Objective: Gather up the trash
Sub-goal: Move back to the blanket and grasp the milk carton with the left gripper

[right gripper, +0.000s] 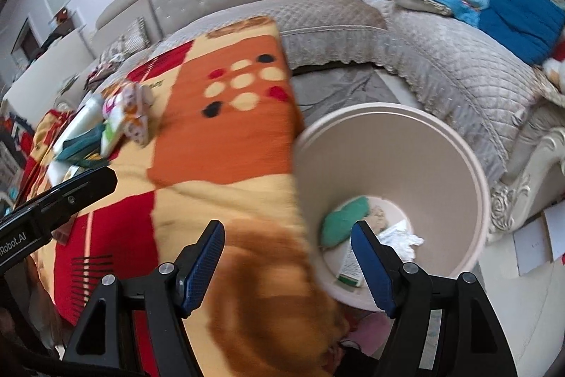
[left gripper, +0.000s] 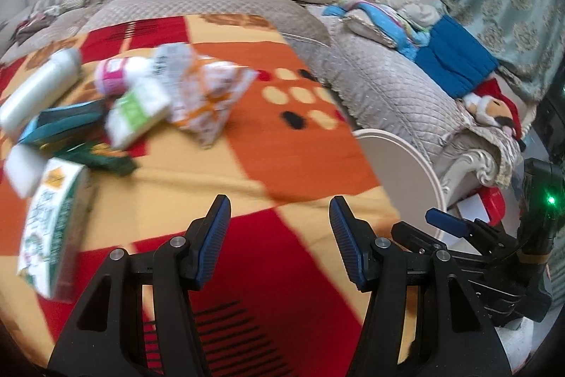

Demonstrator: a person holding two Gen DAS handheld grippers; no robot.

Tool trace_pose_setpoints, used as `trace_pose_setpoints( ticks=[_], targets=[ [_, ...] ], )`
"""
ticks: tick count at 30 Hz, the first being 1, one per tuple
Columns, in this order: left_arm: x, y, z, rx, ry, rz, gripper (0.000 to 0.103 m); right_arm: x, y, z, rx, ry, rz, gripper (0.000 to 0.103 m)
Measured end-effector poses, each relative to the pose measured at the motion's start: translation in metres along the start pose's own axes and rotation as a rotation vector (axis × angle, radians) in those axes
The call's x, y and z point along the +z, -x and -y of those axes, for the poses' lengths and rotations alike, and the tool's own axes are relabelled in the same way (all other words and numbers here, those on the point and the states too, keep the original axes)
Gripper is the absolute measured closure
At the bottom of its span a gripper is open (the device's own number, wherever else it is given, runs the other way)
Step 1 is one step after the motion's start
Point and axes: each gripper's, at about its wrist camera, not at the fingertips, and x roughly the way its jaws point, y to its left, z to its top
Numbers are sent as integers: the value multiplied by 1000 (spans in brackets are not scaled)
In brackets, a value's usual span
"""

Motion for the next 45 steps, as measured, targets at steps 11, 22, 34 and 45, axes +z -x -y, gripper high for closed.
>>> trace_pose_setpoints(
  ticks=[11,22,34,45],
  targets=[
    [-17,46,-92,130,47,18,34,1,-24,-76,103,107,-48,31],
    [-22,37,-153,228,66,-46,34,2,-38,-127,165,186,-88,30],
    [-17,13,-162,256,85,-74,34,3,-50,-143,170,213,-115,29],
    [-21,14,-157,248,75,-64,48,2,-58,-155,163,244,-122,29]
  ],
)
